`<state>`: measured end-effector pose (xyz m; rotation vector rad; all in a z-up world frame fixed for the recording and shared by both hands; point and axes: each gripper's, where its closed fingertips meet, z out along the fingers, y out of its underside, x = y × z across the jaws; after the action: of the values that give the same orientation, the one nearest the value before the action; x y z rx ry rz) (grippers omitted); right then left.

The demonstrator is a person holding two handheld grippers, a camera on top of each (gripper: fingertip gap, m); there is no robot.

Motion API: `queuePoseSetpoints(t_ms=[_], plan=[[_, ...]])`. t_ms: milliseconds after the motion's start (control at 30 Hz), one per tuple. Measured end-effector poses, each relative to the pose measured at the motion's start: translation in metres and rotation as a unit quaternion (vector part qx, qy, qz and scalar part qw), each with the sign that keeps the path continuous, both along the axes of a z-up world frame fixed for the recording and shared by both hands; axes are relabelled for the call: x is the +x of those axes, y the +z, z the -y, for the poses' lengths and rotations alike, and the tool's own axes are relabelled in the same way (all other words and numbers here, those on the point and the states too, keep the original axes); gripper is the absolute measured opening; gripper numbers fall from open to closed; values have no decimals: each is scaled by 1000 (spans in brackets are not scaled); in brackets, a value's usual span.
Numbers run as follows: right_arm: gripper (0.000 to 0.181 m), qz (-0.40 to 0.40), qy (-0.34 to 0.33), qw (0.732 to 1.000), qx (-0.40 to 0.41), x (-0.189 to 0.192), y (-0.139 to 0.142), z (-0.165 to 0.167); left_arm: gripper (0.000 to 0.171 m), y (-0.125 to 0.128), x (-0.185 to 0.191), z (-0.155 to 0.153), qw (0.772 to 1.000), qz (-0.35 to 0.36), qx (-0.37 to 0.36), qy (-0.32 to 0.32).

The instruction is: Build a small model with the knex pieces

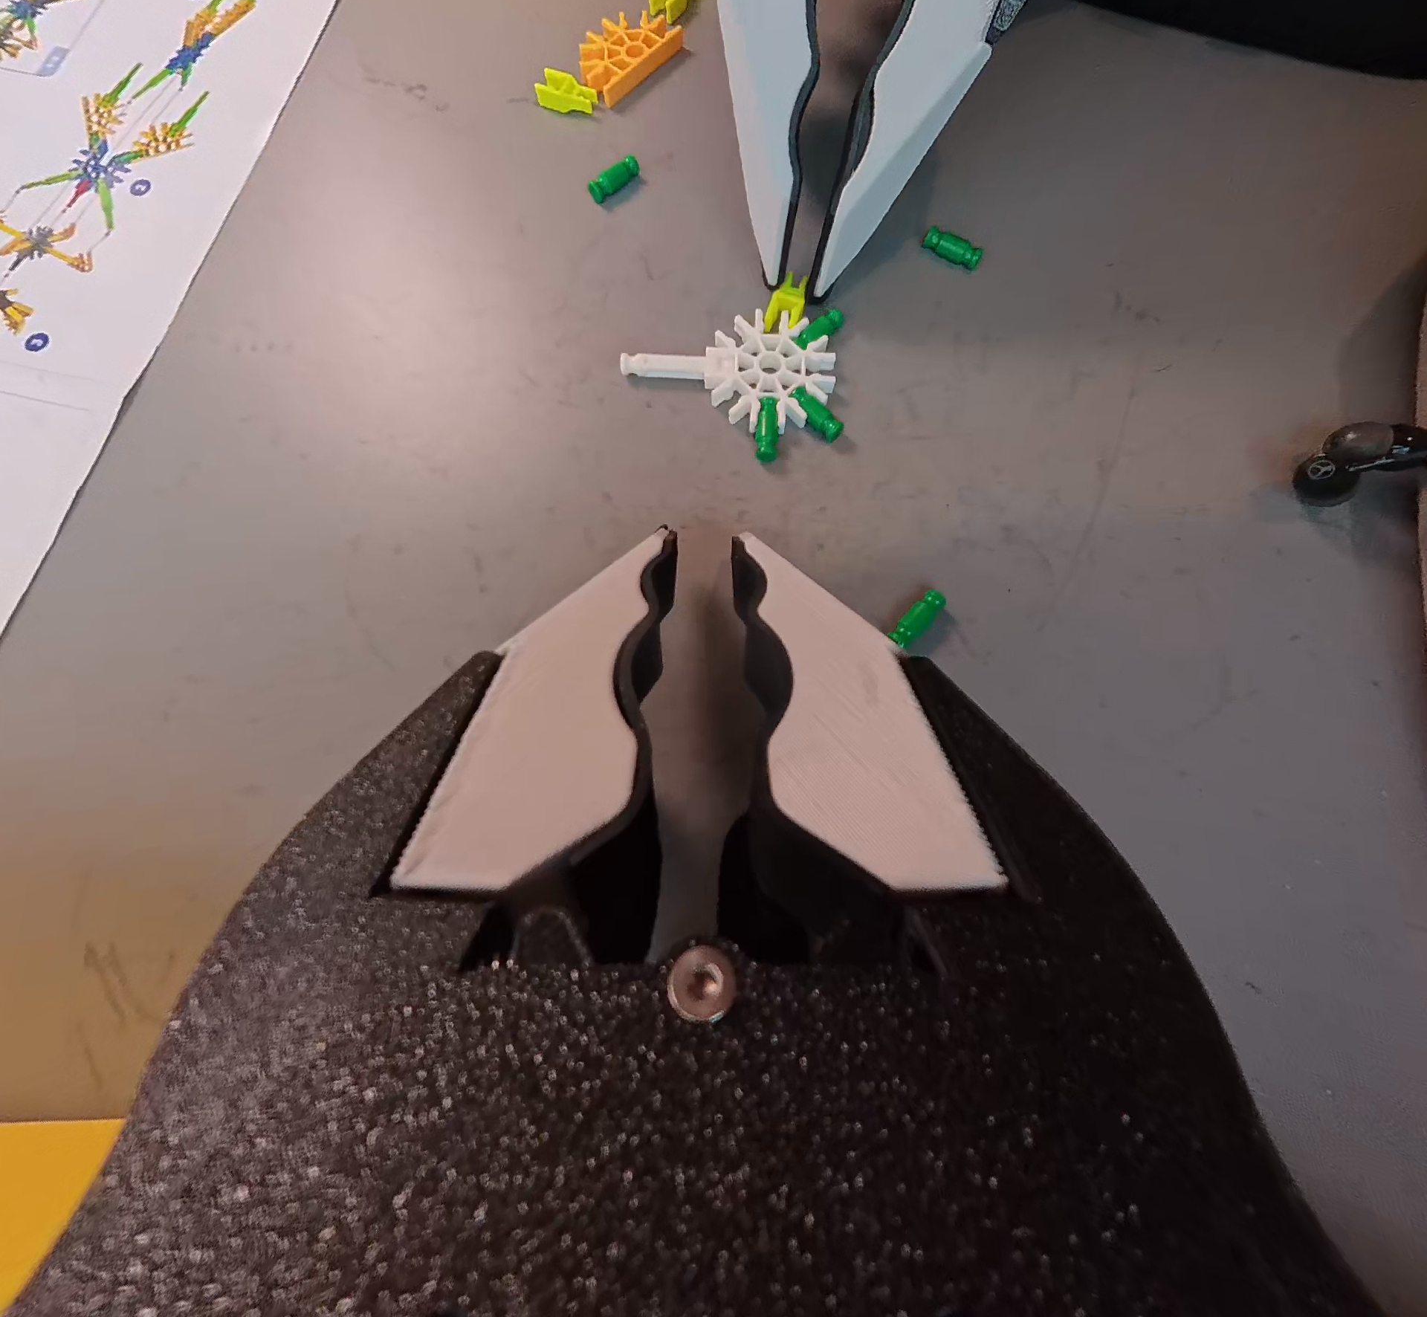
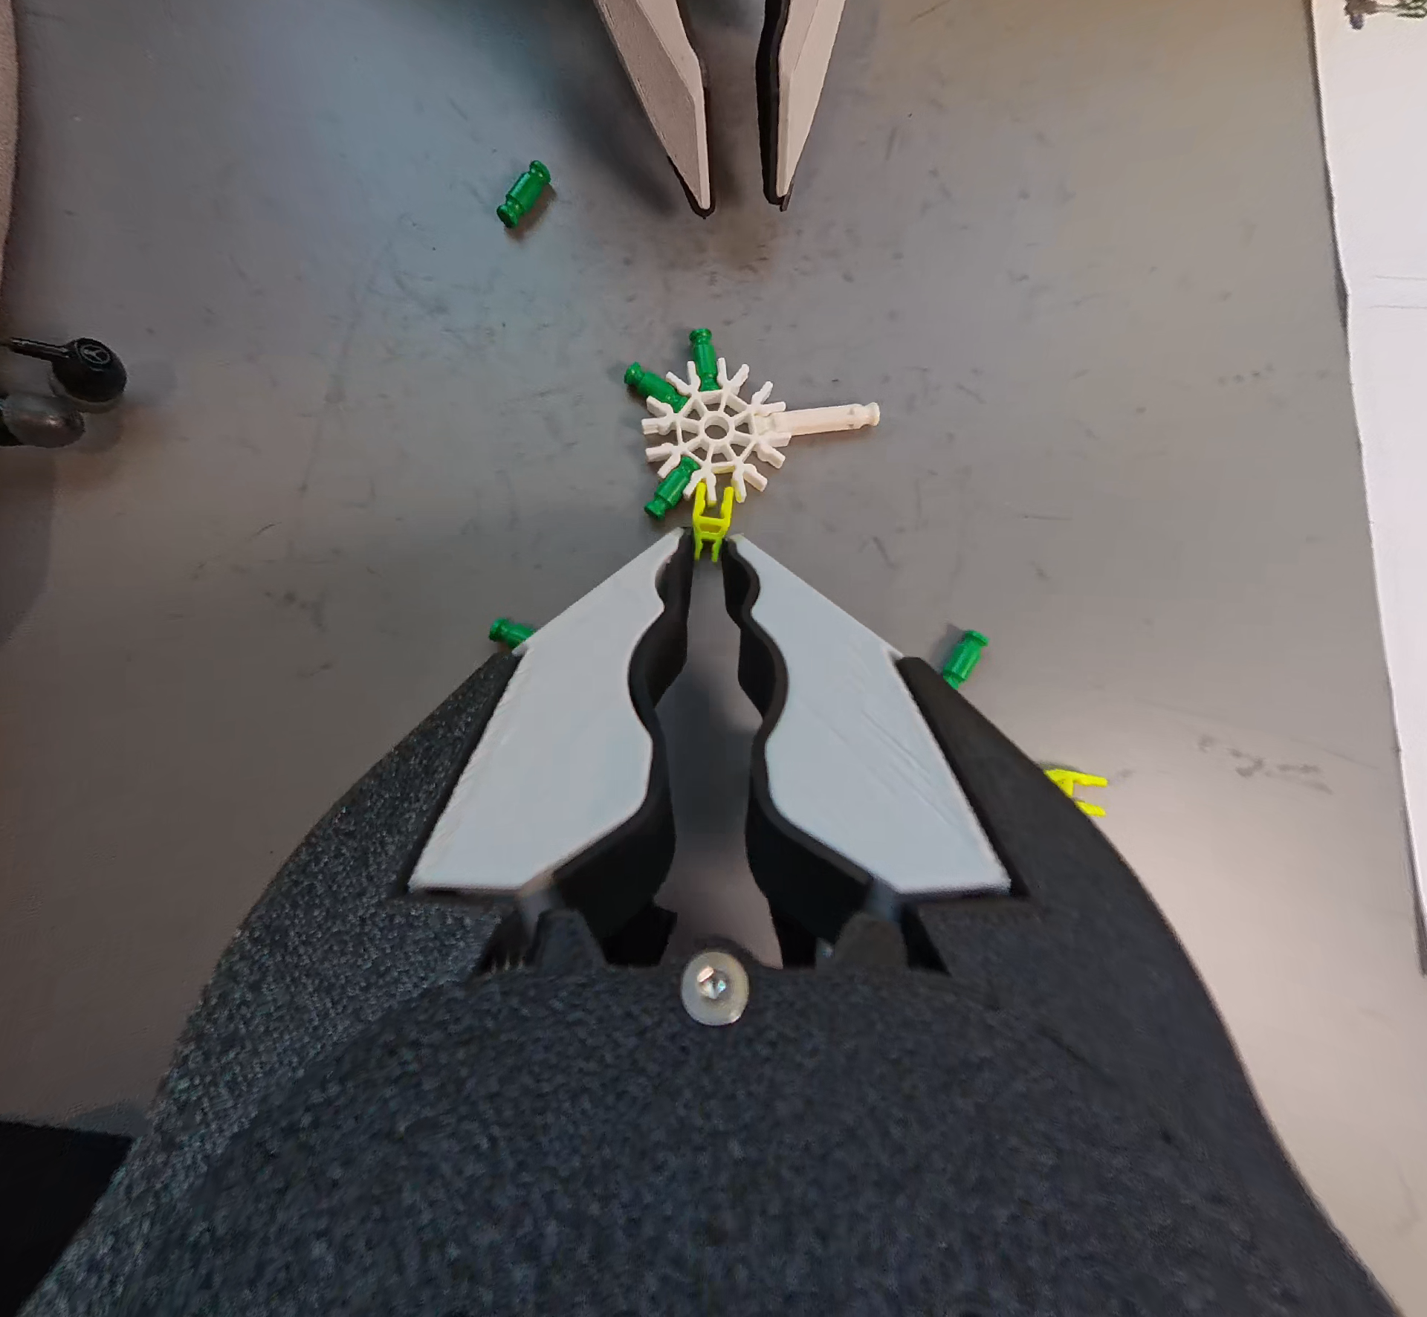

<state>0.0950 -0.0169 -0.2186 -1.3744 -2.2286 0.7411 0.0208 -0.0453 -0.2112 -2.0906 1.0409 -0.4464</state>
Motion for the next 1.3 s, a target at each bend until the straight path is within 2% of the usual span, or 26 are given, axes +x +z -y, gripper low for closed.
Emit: queuePoseSetpoints(t_ms=[367, 767, 967, 1167, 1300], plan=[[5, 3, -17, 1000, 8, 4, 3, -8, 14, -5, 12, 6, 1000, 9, -18, -16], [5, -26, -25, 999, 6, -1, 17, -7, 19, -9, 27, 1, 999, 22, -29, -2], [5, -29, -26, 999, 5, -2, 18, -7, 15, -9, 29, -3, 1000, 12, -24, 14], [5, -27, -27, 999, 6, -3, 16, -8, 1, -9, 29, -6, 999, 9, -24, 33], [5, -28, -30, 999, 6, -3, 16, -8, 0, -9, 30, -7, 999, 12, -28, 43]])
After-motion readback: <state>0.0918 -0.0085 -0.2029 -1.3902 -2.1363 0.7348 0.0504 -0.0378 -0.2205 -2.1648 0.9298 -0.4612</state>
